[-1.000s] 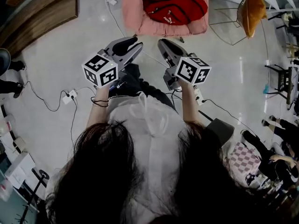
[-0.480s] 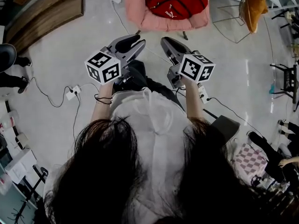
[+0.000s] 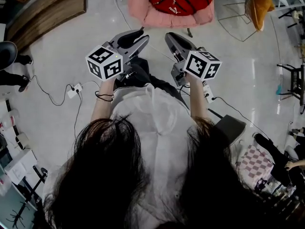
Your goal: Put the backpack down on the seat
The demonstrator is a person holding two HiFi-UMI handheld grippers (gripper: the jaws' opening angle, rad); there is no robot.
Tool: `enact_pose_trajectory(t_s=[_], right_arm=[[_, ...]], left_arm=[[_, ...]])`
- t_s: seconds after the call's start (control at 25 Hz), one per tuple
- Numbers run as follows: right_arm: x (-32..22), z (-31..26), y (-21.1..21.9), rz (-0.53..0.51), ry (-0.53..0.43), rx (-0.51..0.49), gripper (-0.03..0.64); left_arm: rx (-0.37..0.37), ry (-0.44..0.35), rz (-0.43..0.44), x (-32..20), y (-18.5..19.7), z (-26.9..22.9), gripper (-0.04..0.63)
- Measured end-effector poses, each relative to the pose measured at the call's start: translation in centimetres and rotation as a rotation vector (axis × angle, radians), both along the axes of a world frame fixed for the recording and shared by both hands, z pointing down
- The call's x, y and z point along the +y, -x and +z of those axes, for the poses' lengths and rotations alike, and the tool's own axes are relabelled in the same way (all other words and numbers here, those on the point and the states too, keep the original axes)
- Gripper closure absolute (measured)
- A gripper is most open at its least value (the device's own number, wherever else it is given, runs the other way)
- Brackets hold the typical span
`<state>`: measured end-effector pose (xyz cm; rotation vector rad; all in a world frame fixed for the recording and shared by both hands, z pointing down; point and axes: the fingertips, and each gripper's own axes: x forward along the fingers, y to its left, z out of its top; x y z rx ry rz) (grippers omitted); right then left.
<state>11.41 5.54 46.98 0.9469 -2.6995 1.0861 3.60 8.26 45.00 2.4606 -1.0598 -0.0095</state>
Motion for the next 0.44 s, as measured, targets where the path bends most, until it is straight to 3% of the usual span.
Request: enact_pose_trajectory(t_s=[0.44], right_arm=[[0.0,0.7,0.4,-0.027,0.001,0.029,0.558]], left_arm=[[-0.024,-0.014,-0.084,-1.0,2.8,-0.2,0.471]])
